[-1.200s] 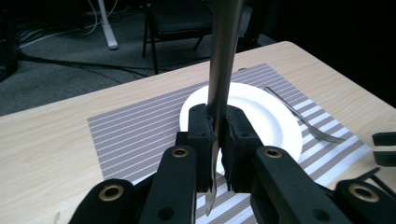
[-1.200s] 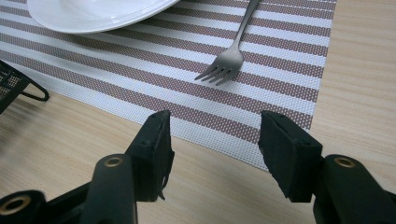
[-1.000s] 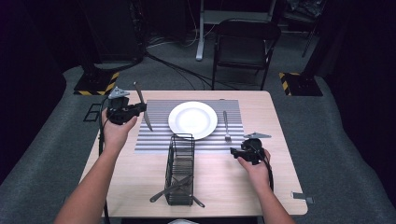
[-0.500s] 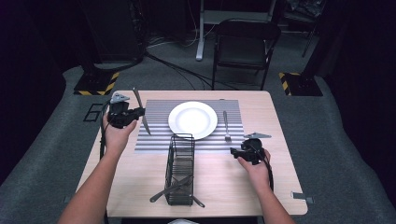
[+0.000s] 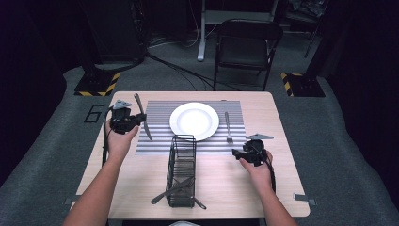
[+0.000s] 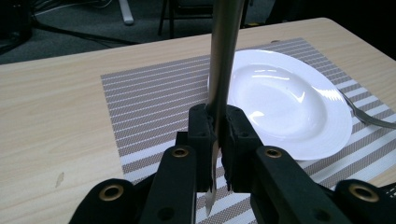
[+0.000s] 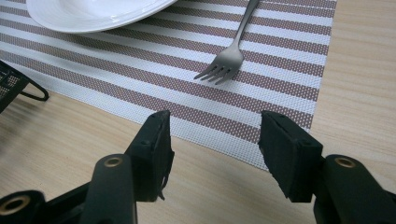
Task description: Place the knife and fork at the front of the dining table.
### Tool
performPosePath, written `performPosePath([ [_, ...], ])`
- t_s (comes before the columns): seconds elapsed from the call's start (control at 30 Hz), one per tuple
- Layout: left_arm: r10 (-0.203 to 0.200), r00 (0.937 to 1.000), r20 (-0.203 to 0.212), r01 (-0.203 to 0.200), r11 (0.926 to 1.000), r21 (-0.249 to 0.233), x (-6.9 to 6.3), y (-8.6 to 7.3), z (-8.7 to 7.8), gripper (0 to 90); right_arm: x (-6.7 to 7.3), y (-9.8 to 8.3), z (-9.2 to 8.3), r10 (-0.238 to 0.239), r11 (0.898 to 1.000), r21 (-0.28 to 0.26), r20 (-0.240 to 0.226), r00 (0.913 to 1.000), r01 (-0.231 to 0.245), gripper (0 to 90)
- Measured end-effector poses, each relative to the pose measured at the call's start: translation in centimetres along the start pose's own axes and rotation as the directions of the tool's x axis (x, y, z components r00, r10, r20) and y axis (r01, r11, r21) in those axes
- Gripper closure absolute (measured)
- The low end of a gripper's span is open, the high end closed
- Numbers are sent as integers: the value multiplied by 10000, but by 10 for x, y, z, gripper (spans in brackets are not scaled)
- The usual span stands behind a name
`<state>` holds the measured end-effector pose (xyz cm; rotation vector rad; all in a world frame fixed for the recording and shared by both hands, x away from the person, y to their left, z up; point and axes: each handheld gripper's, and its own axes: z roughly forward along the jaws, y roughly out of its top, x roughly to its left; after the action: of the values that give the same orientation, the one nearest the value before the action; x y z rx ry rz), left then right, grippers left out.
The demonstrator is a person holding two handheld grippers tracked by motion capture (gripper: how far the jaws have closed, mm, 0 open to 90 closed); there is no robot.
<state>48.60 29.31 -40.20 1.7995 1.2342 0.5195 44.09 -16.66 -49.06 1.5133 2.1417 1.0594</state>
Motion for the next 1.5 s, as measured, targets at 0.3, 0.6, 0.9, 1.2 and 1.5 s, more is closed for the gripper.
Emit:
performPosePath([
  [0.3, -102, 9999, -45, 103, 9996, 271, 1, -13, 12, 825, 0, 0, 0, -66, 10000, 29, 16, 10000, 66, 433],
  [0.6, -320, 9994, -88, 323, 9990, 321, 4, -8, 21, 826, 0, 0, 0, -62, 10000, 55, -31, 10000, 62, 434],
  [0.9, -549, 9984, -133, 552, 9982, 229, 6, -6, 33, 826, -2, 0, 0, -35, 10000, -4, -22, 10000, 35, 433],
  [1.2, -749, 9970, -196, 748, 9972, -56, 11, -8, 43, 826, -3, -1, 1, -21, 10000, 51, -18, 10000, 21, 433],
  [1.5, -1077, 9939, -235, 1070, 9938, -292, 14, -11, 55, 827, -4, -1, 1, 64, 10000, 69, -41, 10000, -64, 433],
])
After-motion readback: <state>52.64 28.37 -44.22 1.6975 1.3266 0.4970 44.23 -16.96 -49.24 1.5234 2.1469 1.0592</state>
